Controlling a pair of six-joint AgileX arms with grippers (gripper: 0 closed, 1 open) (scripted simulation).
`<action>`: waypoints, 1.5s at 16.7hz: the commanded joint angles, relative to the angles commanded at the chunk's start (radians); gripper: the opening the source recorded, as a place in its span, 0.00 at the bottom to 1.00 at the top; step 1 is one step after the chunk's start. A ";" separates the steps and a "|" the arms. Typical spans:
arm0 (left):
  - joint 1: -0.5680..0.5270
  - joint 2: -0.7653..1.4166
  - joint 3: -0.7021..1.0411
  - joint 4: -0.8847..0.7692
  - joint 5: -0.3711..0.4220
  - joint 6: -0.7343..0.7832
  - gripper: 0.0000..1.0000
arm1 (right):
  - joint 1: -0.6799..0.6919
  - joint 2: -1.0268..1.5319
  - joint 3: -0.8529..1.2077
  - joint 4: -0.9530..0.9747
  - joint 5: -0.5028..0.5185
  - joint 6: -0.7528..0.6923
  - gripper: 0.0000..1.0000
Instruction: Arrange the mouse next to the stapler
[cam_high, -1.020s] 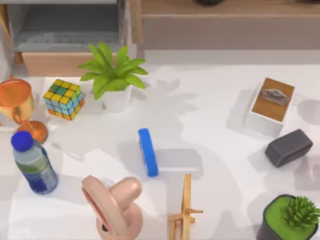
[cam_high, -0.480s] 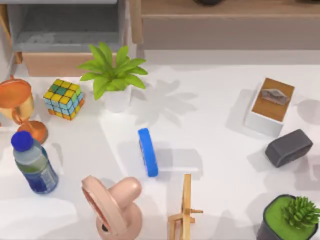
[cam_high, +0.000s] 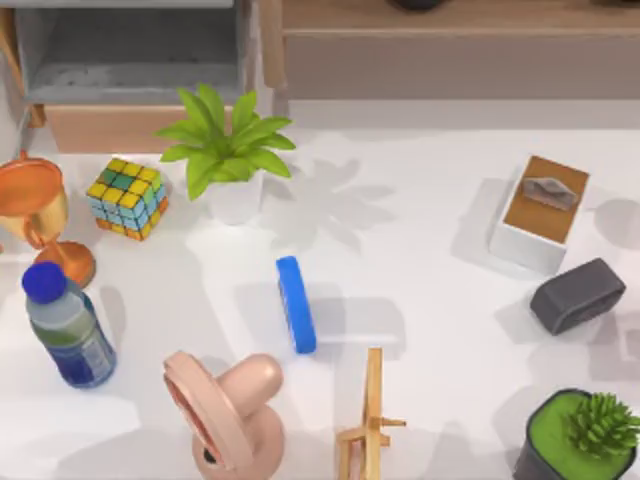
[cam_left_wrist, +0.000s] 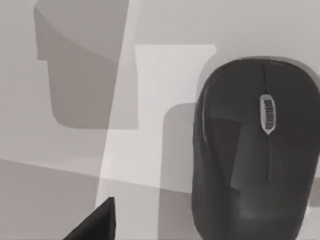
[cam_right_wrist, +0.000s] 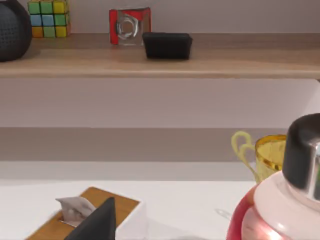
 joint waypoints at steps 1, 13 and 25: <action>0.000 -0.001 -0.003 0.002 0.000 0.001 1.00 | 0.000 0.000 0.000 0.000 0.000 0.000 1.00; -0.002 0.001 -0.111 0.114 0.001 0.000 0.92 | 0.000 0.000 0.000 0.000 0.000 0.000 1.00; -0.002 0.001 -0.111 0.114 0.001 0.000 0.02 | 0.000 0.000 0.000 0.000 0.000 0.000 1.00</action>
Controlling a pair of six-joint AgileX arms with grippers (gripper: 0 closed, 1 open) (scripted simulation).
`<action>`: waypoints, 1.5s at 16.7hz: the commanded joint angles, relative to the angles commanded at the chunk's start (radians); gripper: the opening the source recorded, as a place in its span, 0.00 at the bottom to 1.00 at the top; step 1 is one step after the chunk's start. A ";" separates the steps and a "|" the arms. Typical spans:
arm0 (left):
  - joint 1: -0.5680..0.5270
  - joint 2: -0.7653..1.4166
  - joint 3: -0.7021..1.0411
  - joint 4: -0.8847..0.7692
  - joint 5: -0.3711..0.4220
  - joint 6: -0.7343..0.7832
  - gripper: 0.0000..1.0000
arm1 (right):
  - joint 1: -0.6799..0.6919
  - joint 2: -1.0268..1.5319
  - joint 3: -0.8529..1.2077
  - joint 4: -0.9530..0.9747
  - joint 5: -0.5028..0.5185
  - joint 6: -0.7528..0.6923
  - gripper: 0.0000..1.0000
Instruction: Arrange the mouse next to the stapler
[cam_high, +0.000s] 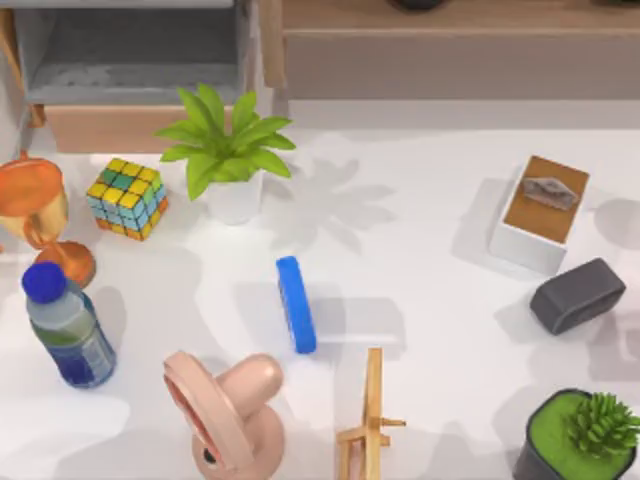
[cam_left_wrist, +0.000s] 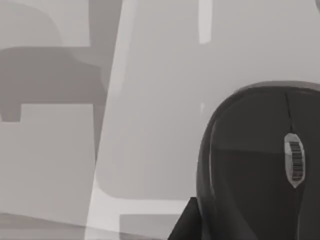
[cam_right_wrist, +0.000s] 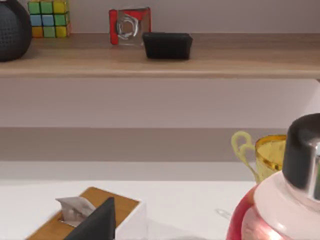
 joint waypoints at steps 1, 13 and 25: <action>0.000 0.000 0.000 0.000 0.000 0.000 0.00 | 0.000 0.000 0.000 0.000 0.000 0.000 1.00; 0.001 -0.047 0.006 -0.017 -0.027 -0.007 0.00 | 0.000 0.000 0.000 0.000 0.000 0.000 1.00; -0.254 -0.466 -0.118 -0.019 -0.255 -0.131 0.00 | 0.000 0.000 0.000 0.000 0.000 0.000 1.00</action>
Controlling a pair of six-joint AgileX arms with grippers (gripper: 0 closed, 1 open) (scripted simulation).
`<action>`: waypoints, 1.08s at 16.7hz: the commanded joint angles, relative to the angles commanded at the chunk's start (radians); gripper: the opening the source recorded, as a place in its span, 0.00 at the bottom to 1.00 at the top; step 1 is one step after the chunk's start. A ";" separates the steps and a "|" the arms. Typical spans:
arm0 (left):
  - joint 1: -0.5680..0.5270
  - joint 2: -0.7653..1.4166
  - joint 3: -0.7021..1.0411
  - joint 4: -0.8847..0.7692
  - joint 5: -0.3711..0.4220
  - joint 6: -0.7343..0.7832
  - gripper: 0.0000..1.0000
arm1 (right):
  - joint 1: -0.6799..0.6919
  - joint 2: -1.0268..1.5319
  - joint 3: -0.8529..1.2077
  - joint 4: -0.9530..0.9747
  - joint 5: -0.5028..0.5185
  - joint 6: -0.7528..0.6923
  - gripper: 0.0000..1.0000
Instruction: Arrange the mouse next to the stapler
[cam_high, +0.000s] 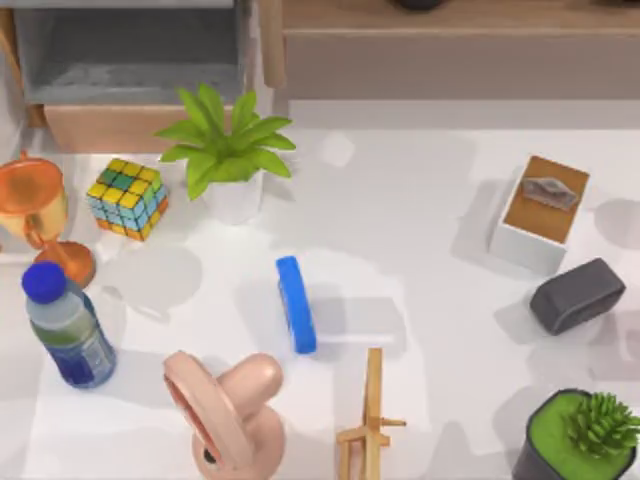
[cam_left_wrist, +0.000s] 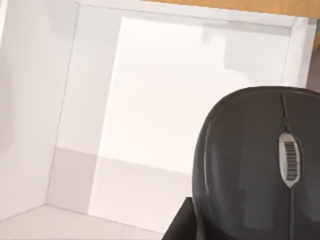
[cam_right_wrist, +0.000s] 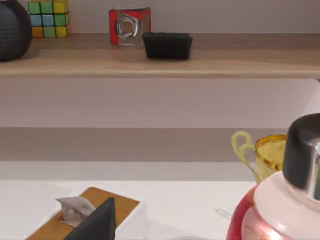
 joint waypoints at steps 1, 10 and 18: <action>-0.050 -0.026 -0.007 0.011 -0.005 -0.028 0.00 | 0.000 0.000 0.000 0.000 0.000 0.000 1.00; -0.625 -0.015 -0.157 0.080 0.087 -0.451 0.00 | 0.000 0.000 0.000 0.000 0.000 0.000 1.00; -0.918 0.158 -0.329 0.138 0.155 -0.848 0.00 | 0.000 0.000 0.000 0.000 0.000 0.000 1.00</action>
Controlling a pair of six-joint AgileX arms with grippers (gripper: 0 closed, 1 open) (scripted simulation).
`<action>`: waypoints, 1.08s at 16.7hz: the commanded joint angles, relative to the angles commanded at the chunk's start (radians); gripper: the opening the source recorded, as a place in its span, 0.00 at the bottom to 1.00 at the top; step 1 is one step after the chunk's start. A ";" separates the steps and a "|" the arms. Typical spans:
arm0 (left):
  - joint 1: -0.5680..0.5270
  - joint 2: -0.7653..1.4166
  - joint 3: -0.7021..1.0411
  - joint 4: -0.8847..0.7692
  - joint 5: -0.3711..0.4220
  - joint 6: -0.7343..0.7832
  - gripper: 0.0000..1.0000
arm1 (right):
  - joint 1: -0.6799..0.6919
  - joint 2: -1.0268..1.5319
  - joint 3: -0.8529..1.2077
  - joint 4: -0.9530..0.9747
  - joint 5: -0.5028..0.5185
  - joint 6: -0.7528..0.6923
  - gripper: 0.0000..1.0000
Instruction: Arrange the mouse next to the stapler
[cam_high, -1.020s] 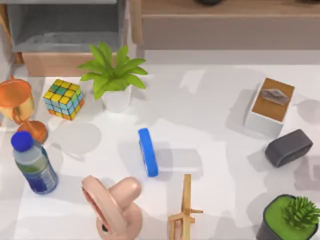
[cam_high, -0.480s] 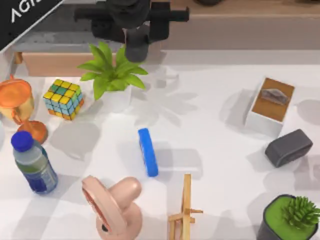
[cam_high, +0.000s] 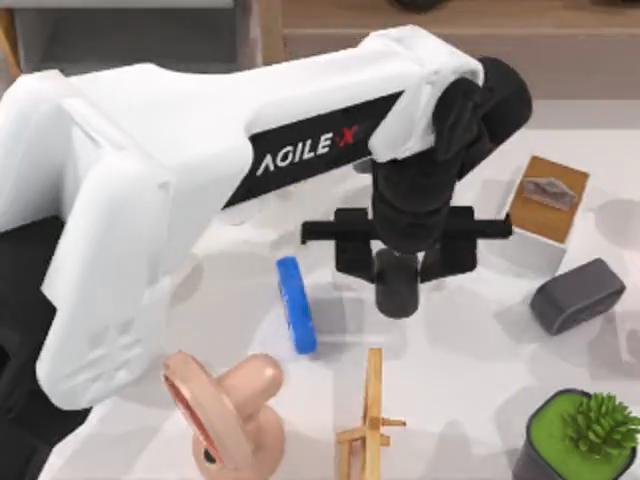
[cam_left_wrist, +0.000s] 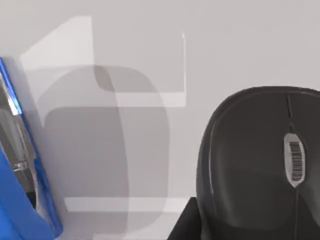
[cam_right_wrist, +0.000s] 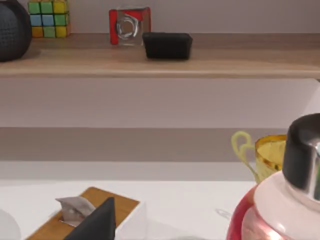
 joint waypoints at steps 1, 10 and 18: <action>-0.011 0.007 -0.007 0.006 0.001 -0.023 0.00 | 0.000 0.000 0.000 0.000 0.000 0.000 1.00; -0.021 0.009 0.001 0.024 -0.008 -0.043 0.00 | 0.000 0.000 0.000 0.000 0.000 0.000 1.00; -0.029 -0.012 0.067 0.158 -0.072 -0.057 0.00 | 0.000 0.000 0.000 0.000 0.000 0.000 1.00</action>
